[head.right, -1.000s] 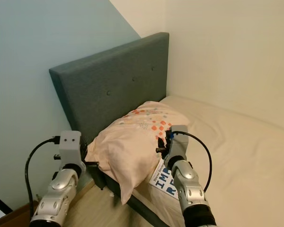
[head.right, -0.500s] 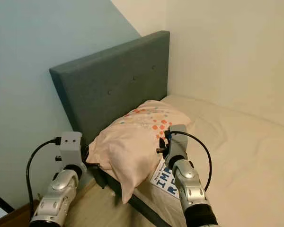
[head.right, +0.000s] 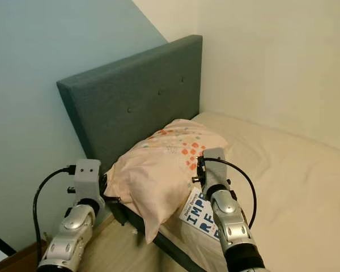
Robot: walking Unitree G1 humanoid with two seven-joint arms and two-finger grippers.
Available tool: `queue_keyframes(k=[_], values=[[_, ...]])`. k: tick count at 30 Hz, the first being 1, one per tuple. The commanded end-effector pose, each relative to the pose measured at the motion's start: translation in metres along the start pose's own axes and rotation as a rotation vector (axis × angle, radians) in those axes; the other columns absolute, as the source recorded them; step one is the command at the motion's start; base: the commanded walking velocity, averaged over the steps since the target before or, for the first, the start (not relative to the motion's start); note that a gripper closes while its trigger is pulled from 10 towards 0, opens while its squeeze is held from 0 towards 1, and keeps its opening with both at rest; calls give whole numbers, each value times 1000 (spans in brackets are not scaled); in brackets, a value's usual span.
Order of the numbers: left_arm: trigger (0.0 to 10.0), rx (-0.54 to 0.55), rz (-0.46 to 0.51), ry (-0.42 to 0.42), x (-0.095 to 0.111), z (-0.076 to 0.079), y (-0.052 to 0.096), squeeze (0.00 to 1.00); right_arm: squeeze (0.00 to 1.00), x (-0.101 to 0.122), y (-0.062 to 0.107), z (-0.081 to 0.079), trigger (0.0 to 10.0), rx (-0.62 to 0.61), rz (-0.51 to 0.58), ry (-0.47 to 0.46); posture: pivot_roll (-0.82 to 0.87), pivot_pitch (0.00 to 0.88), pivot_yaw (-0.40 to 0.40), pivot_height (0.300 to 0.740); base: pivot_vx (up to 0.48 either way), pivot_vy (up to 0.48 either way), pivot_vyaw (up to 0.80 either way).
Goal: Clean up the room
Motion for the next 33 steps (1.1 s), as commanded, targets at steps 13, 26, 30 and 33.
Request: queue_keyframes(k=[13, 26, 30, 33], values=[[10000, -8, -7, -3, -7, 0, 4, 0, 0, -13, 5, -9, 10000, 55, -43, 19, -71, 0, -38, 723, 0, 0, 0], [10000, -21, -45, -15, -18, -5, 11, 0, 0, -18, 11, -19, 10000, 129, -52, 49, -69, 0, -40, 723, 0, -74, 123], [10000, -19, -38, -22, -15, -2, 9, 0, 0, -13, 11, -21, 10000, 141, -30, 51, -70, 0, -43, 723, 0, -480, 600], [10000, -6, -44, 3, -16, -4, 9, 0, 0, -13, 11, -19, 10000, 129, -35, 29, -71, 0, -43, 723, 0, -160, 0]])
Point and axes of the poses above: a point about 5 cm out from each wrist's last joint towards the gripper, its own y axis pointing back from the gripper into the wrist, its own x axis along the axis of the wrist's last joint, z = x × y, the point moved 5 cm from there along -y, pointing out of the wrist towards the gripper, and after that the axes turned 13 degrees about y, right-handed, at the moved point
